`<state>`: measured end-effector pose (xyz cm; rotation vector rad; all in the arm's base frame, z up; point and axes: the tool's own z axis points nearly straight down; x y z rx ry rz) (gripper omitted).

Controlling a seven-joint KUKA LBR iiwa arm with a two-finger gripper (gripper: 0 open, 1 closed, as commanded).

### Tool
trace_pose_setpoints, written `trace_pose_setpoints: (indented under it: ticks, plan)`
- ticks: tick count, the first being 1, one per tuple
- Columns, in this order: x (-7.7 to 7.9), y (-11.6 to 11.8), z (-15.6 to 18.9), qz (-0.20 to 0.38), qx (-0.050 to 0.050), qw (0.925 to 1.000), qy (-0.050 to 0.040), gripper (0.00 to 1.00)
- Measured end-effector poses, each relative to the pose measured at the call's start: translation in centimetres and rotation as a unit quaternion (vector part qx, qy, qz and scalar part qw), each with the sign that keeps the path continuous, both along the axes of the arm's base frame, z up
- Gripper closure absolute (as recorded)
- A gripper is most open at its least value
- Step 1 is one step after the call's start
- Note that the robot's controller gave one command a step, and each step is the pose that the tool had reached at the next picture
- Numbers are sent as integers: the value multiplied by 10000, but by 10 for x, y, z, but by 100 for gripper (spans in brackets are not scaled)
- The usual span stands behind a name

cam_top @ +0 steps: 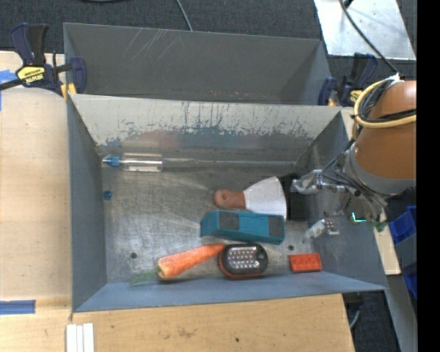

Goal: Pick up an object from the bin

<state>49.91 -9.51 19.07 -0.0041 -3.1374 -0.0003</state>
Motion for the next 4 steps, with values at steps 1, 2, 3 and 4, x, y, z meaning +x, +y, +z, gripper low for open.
trace_pose_setpoints:
  ticks: [1,2,3,4]
  plan:
    - [2,0,3,12,-6,10000,-36,0]
    - [1,15,-37,157,-17,9998,-79,0]
    - [2,22,-52,221,-9,9997,-36,0]
    - [38,38,-63,471,2,9989,-6,0]
